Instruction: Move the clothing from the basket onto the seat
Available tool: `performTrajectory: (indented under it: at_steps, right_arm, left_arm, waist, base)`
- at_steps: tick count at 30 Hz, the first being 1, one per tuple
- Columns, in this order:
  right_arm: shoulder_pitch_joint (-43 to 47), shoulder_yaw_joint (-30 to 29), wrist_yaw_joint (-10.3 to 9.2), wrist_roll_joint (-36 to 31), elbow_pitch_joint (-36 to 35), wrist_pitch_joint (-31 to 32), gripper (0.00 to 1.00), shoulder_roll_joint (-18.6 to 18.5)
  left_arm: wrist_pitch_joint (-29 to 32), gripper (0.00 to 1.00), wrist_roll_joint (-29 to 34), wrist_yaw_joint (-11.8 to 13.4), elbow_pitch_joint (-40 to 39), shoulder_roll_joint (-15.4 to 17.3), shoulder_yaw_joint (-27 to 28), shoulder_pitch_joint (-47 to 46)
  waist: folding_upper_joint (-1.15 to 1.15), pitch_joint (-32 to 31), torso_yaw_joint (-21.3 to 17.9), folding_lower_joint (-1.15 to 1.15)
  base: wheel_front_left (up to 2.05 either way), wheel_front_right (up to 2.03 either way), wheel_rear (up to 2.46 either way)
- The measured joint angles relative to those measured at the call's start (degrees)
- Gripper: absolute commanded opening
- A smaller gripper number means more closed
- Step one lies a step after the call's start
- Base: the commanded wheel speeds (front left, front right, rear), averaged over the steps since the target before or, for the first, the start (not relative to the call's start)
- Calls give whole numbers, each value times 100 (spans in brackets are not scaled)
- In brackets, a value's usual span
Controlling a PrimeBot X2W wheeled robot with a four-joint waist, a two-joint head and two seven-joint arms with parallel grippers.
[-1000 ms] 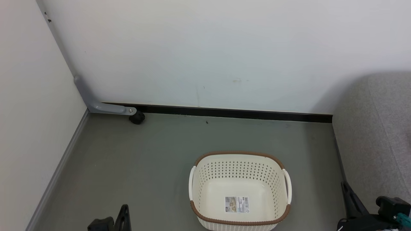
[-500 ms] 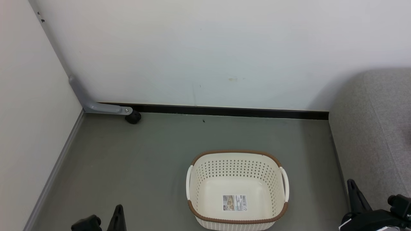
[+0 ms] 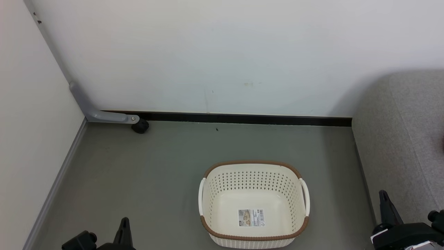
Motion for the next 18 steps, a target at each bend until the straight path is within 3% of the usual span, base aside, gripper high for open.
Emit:
performTrajectory:
  at_steps: [18]
  right_arm:
    - [1, -185, 0, 1266, -297, 354, 0, 74]
  left_arm:
    - [338, 0, -1268, -202, -332, -25, 243, -15]
  waist:
    - [0, 57, -95, 0]
  base:
    - [0, 0, 0]
